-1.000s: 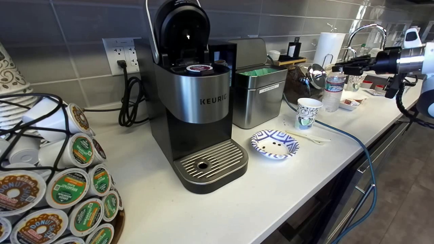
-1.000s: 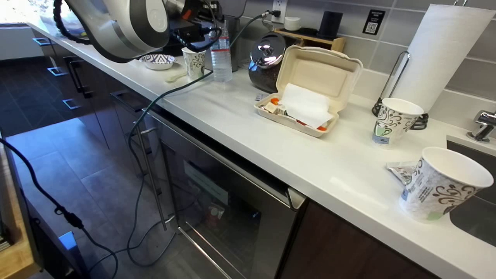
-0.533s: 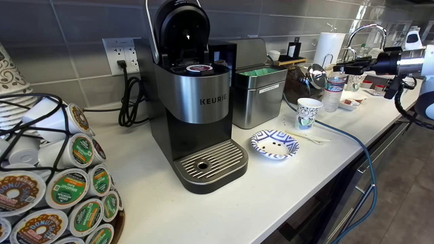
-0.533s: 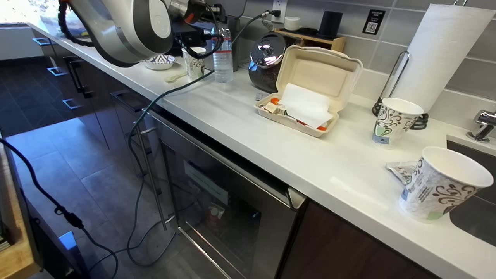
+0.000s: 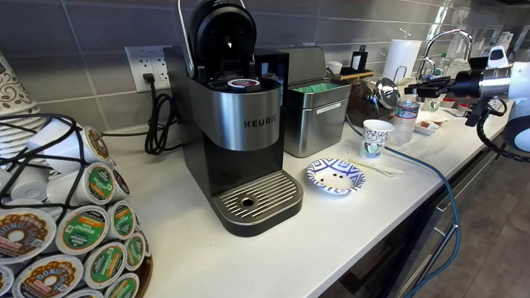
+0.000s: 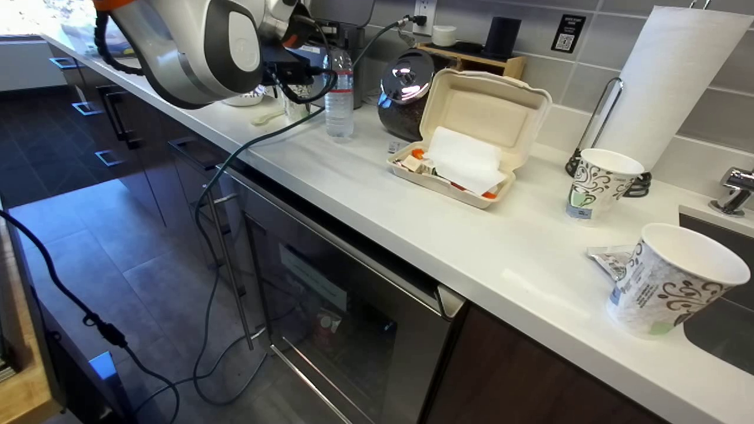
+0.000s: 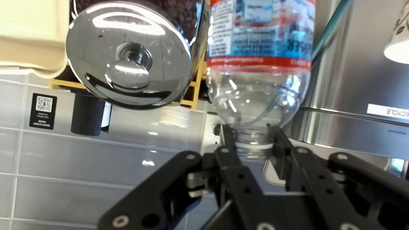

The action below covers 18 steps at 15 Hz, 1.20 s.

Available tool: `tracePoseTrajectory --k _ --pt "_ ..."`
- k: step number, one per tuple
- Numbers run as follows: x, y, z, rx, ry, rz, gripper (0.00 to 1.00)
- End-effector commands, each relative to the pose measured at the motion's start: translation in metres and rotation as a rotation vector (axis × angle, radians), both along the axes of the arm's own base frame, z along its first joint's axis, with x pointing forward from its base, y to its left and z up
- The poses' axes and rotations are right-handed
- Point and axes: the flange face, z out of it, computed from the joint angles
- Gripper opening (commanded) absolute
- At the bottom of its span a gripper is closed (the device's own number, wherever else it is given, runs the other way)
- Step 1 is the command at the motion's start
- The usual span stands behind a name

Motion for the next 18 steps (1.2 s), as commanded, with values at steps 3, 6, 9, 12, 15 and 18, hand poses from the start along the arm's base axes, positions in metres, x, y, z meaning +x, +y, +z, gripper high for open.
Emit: tracePoseTrajectory --k 3,6,9,12,15,18 --pt "0.009 -0.013 -0.015 0.115 0.031 -0.090 0.08" --pt "0.012 -0.018 -0.014 0.171 0.020 -0.128 0.08" --pt "0.017 -0.019 -0.012 0.201 0.001 -0.148 0.08" --pt "0.020 -0.017 -0.010 0.203 -0.018 -0.155 0.08" --pt "0.021 -0.016 -0.006 0.196 -0.039 -0.153 0.08" --pt "0.020 -0.016 -0.003 0.177 -0.072 -0.142 0.08"
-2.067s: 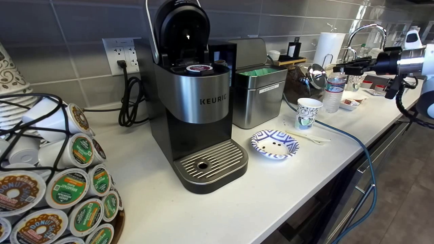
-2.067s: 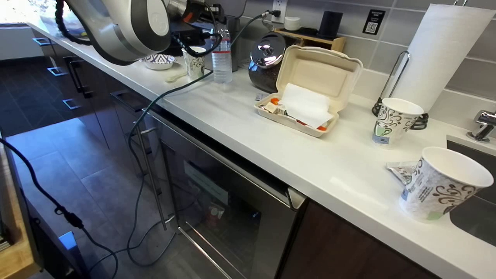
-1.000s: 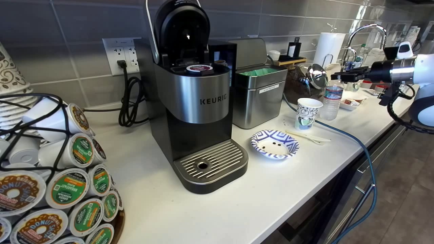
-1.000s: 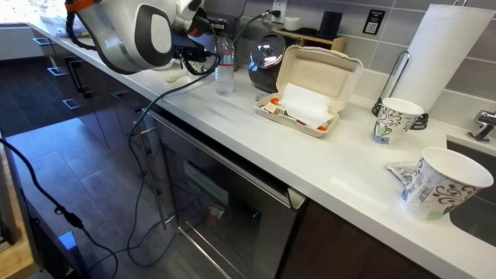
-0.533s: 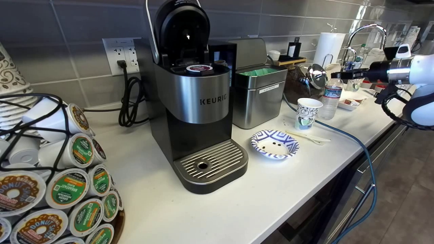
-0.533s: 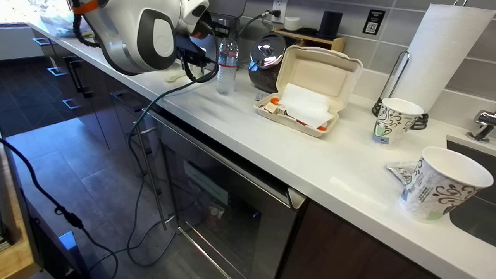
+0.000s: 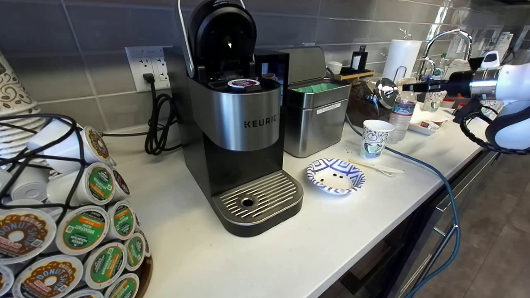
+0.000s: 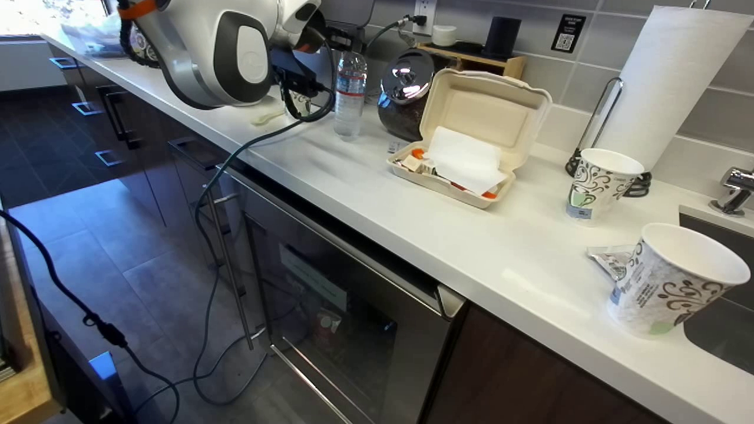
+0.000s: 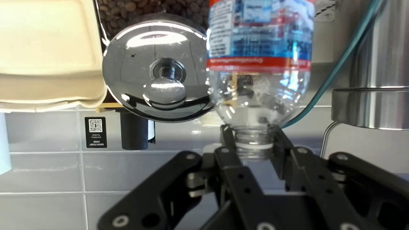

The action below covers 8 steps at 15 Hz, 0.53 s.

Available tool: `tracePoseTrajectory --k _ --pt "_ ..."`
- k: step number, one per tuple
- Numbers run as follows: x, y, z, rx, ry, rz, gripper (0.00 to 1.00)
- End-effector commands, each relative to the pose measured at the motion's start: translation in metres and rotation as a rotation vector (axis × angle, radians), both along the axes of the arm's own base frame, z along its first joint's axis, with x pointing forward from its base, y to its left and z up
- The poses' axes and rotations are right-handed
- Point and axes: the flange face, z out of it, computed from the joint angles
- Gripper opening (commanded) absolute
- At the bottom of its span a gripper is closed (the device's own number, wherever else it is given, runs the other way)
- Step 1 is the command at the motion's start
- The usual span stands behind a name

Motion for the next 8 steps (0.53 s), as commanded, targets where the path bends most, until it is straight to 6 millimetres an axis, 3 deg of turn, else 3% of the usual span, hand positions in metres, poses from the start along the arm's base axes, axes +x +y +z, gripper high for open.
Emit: tracePoseTrajectory --k 1,8 --pt "0.0009 -0.0008 0.0034 -0.018 -0.065 0.004 0.08" --pt "-0.0041 0.0060 0.0050 -0.086 -0.129 0.046 0.08"
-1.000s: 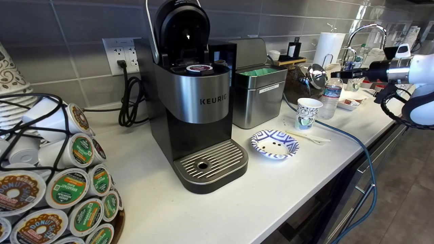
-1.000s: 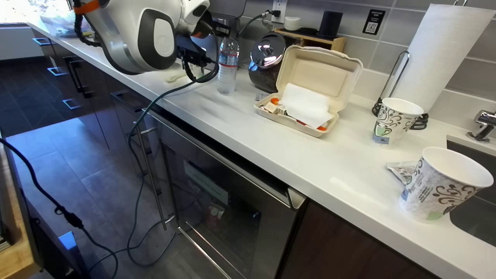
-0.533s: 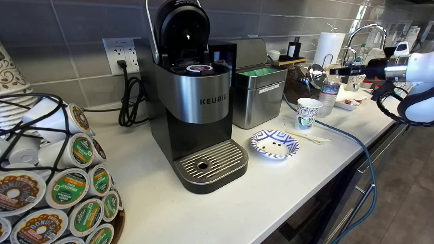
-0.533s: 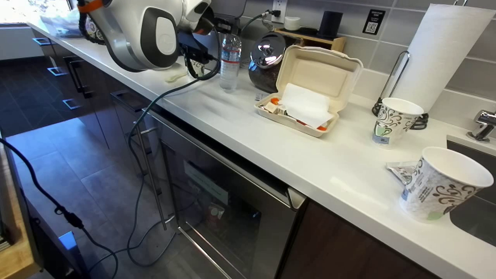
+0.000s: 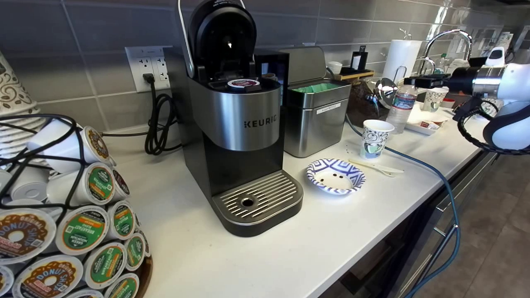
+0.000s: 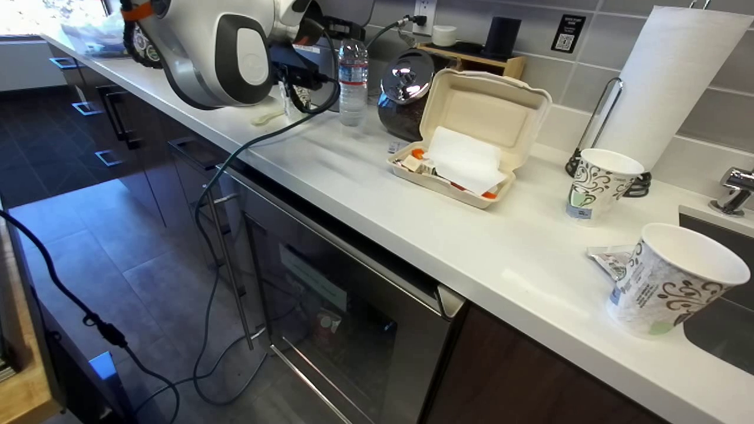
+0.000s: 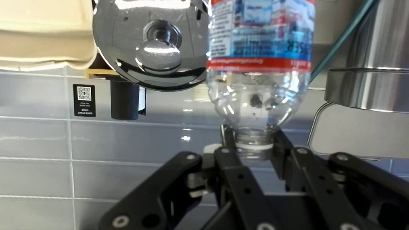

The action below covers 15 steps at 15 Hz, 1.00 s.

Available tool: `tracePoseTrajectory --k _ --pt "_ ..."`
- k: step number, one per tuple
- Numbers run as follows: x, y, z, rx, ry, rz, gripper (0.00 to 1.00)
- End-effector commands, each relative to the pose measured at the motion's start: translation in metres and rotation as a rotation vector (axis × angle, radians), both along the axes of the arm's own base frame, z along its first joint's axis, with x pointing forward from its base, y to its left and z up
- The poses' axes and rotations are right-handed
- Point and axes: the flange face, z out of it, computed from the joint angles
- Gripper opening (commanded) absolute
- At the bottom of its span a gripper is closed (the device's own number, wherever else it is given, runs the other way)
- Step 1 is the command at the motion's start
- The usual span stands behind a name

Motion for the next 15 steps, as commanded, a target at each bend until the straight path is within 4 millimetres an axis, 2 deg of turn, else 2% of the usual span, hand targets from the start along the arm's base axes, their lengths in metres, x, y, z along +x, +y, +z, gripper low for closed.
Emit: tracePoseTrajectory --k 1,7,15 --pt "-0.001 0.005 -0.005 -0.036 -0.042 0.021 0.08" --pt "-0.002 0.016 -0.016 -0.096 -0.032 0.062 0.08" --pt "-0.002 0.019 -0.026 -0.126 -0.003 0.073 0.08"
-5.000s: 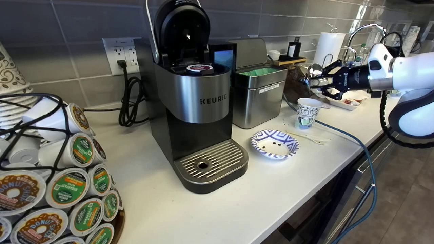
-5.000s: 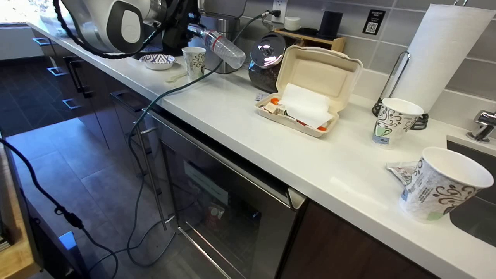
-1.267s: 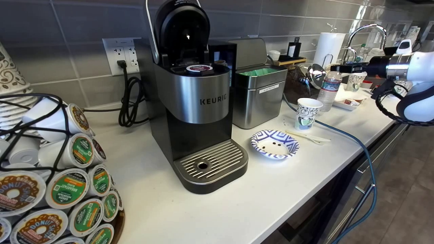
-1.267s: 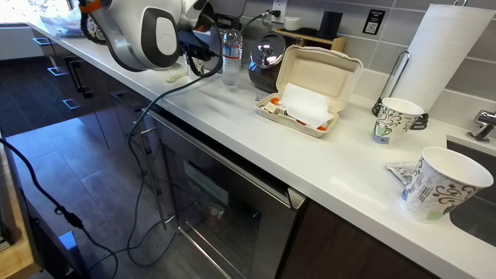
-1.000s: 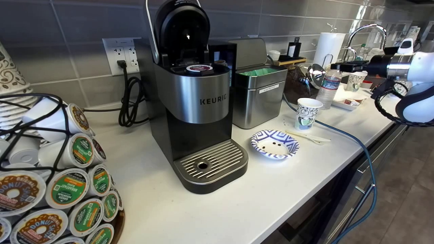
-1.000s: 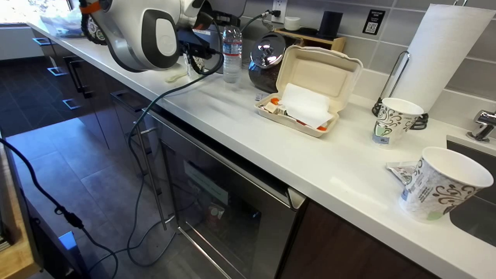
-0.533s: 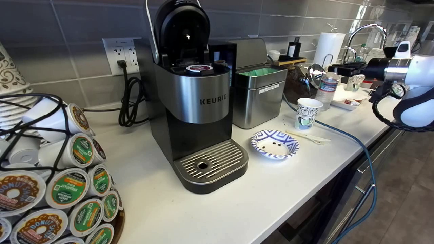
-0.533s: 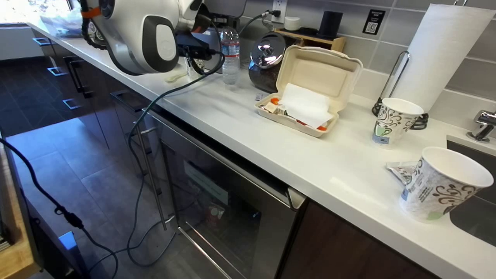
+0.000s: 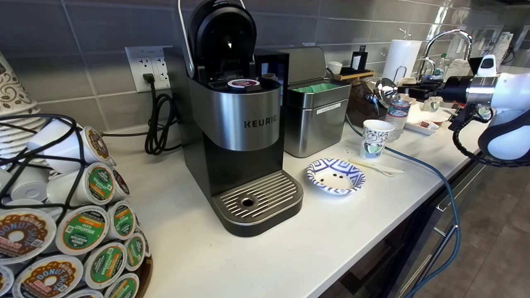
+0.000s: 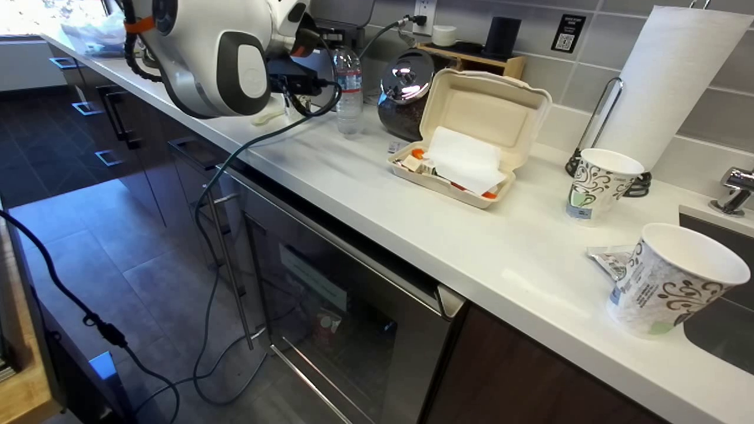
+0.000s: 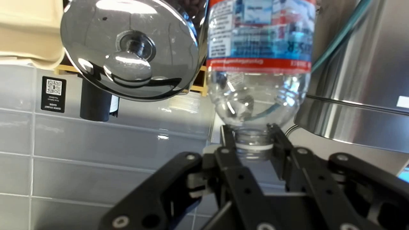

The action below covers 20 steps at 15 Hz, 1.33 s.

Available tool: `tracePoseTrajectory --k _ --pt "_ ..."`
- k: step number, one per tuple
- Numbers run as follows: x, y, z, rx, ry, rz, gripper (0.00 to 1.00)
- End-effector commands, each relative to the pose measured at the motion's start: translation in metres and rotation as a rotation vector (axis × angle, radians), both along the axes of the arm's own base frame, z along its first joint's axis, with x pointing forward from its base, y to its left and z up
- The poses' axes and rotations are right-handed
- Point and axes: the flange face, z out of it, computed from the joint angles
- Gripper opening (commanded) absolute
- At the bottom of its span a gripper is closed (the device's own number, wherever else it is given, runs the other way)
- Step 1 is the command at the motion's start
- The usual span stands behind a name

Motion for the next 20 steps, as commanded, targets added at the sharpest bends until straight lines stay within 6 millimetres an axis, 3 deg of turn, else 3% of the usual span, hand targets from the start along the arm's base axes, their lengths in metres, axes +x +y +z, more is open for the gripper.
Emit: tracePoseTrajectory --k 1,3,5,7,12,16,20 --pt "-0.003 0.001 -0.005 -0.013 0.002 0.010 0.08" --pt "-0.004 0.001 -0.007 -0.012 0.011 0.010 0.08" --pt "-0.004 0.001 -0.009 -0.011 0.017 0.010 0.57" --pt "-0.004 0.001 -0.009 -0.013 0.019 0.010 0.60" --pt "-0.003 -0.002 -0.006 -0.023 0.016 0.010 0.98" --pt "-0.007 -0.021 0.018 -0.093 -0.029 -0.015 1.00" --pt "-0.035 -0.052 0.070 -0.122 -0.126 0.030 1.00"
